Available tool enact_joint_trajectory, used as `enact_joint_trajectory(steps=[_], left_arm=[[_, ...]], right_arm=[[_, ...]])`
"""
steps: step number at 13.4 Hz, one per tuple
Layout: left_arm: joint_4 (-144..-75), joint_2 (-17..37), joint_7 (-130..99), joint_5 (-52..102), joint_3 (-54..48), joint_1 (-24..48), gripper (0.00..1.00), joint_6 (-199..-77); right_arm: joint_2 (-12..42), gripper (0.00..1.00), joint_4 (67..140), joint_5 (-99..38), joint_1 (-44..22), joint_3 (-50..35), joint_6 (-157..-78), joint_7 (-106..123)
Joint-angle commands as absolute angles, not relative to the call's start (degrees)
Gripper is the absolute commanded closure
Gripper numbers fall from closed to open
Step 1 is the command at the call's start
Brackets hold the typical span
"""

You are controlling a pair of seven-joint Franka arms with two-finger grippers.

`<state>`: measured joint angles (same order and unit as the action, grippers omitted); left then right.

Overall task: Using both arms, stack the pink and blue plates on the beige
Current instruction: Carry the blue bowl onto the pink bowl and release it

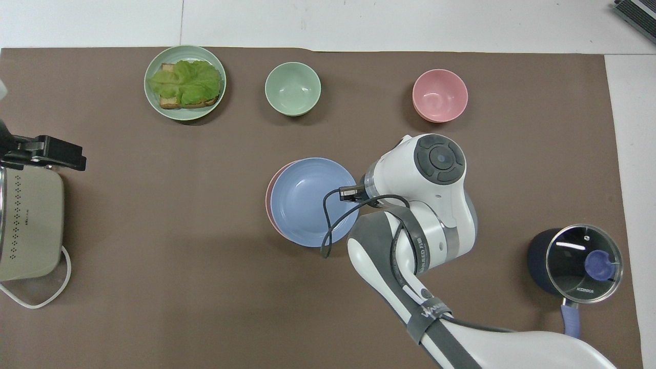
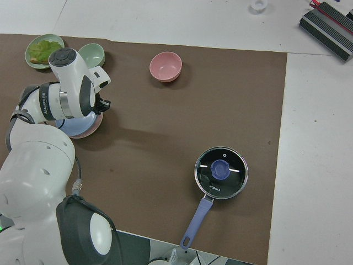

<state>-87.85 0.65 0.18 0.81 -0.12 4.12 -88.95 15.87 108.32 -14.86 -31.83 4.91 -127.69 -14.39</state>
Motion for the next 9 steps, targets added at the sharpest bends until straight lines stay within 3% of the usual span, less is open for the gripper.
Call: enact_joint_trajectory(steps=[1, 8, 9], left_arm=[[-88.2, 0.4, 0.8, 0.0, -0.2, 4.0, 0.0, -88.4], [-88.2, 0.3, 0.8, 0.0, -0.2, 4.0, 0.0, -88.4], [-88.2, 0.3, 0.8, 0.0, -0.2, 4.0, 0.0, -88.4]], right_arm=[[16.3, 1.0, 109.1, -16.3, -32.5, 4.8, -129.9, -16.2], [18.4, 1.0, 109.5, -16.3, -34.2, 4.8, -132.7, -16.4], [18.5, 0.74, 109.3, -16.3, -34.2, 4.8, -132.5, -16.1]])
